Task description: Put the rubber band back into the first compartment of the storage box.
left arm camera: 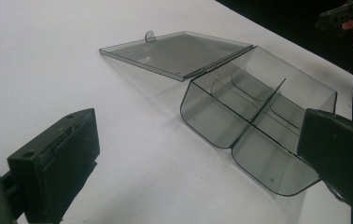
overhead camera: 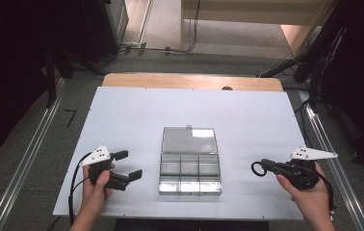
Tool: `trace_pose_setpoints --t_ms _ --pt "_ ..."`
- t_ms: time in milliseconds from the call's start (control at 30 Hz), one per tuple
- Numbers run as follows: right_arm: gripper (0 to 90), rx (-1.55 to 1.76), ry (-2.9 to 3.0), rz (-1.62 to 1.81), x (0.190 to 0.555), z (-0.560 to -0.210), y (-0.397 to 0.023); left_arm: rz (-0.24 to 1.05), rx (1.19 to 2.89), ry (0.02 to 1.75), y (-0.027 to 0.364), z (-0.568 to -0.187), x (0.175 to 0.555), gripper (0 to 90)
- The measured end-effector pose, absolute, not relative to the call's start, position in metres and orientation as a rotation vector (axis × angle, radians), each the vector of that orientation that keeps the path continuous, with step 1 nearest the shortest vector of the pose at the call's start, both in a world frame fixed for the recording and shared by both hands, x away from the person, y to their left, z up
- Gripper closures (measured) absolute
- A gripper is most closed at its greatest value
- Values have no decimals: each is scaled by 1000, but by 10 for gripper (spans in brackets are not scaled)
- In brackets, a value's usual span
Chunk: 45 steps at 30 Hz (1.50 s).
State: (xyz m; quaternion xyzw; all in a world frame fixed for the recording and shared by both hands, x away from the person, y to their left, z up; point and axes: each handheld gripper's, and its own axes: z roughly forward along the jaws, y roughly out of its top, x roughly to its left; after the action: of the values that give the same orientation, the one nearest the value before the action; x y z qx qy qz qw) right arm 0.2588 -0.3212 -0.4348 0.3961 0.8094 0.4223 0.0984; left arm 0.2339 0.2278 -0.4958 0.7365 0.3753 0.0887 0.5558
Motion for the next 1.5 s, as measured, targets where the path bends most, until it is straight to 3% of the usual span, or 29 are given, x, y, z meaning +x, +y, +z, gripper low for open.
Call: trace_pose_setpoints --t_ms 1500 --pt "864 1063 2415 1320 289 -411 -263 219 1725 881 229 -493 231 0"
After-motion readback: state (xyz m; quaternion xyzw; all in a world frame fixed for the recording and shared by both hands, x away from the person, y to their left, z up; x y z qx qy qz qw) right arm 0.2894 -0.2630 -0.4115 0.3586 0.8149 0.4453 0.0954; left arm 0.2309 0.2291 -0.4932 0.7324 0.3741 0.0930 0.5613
